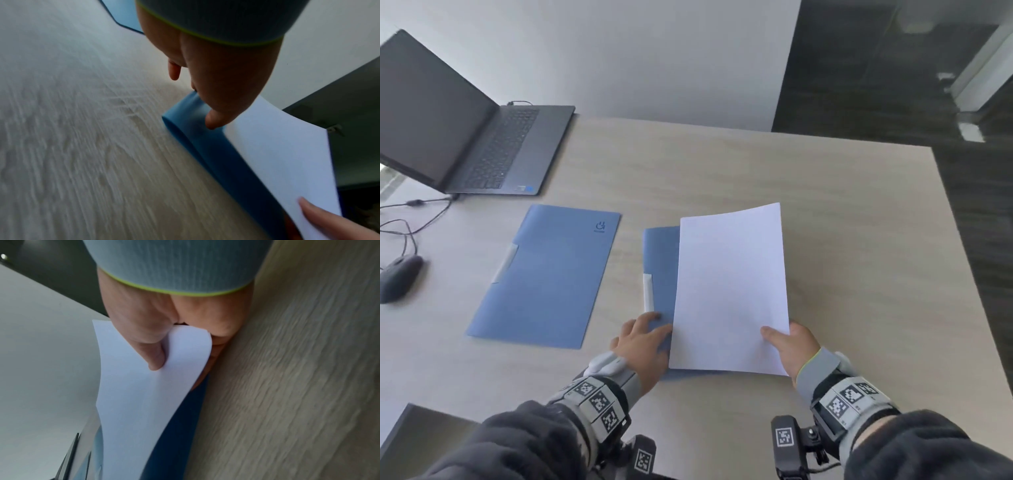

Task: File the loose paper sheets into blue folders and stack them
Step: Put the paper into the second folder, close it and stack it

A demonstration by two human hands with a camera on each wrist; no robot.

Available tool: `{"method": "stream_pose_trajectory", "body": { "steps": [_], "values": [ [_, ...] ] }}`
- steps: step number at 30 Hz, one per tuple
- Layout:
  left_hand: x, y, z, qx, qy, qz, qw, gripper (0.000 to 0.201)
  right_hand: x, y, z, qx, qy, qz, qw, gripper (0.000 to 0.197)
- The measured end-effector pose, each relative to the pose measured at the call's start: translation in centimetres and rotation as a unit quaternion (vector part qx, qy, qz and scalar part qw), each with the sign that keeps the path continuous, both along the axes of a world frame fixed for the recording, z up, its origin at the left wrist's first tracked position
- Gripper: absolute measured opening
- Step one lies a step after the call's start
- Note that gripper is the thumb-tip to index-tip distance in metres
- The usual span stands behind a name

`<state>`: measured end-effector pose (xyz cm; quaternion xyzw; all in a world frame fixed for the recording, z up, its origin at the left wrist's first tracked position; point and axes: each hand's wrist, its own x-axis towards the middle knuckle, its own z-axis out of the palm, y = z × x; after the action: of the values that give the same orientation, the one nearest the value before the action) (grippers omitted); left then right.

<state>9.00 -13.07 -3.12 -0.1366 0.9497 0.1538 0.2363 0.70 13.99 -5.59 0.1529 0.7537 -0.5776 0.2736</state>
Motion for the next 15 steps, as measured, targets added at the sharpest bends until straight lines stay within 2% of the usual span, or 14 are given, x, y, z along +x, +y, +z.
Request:
{"method": "stream_pose_trajectory", "body": {
  "steps": [2, 5, 7, 10, 12, 13, 15],
  "values": [
    [0.0, 0.0, -0.1, 0.054, 0.015, 0.030, 0.998, 0.052, 0.0, -0.8, 0.1, 0.011, 0.011, 0.009, 1.000, 0.012],
    [-0.5, -0.3, 0.2, 0.147, 0.074, 0.160, 0.973, 0.043, 0.0, -1.7, 0.3, 0.026, 0.018, 0.025, 0.999, 0.010],
    [-1.4, -0.6, 0.8, 0.199, 0.093, 0.277, 0.936, 0.039, 0.0, -2.0, 0.2, 0.035, 0.019, 0.032, 0.999, 0.009],
    [-2.9, -1.0, 1.0, 0.269, 0.068, 0.397, 0.875, 0.047, -0.1, -2.1, -0.2, 0.042, 0.018, 0.034, 0.998, 0.009],
    [-3.6, -1.4, 1.0, 0.319, 0.045, 0.439, 0.839, 0.046, -0.1, -2.2, -0.5, 0.043, 0.017, 0.030, 0.998, 0.009],
    [-3.9, -1.4, 0.9, 0.330, 0.039, 0.438, 0.835, 0.041, -0.1, -2.2, -0.6, 0.044, 0.017, 0.025, 0.999, 0.009],
    [-4.2, -1.2, 0.9, 0.326, 0.045, 0.421, 0.845, 0.029, -0.1, -2.1, -1.0, 0.048, 0.015, 0.015, 0.999, 0.009]
  ]
}}
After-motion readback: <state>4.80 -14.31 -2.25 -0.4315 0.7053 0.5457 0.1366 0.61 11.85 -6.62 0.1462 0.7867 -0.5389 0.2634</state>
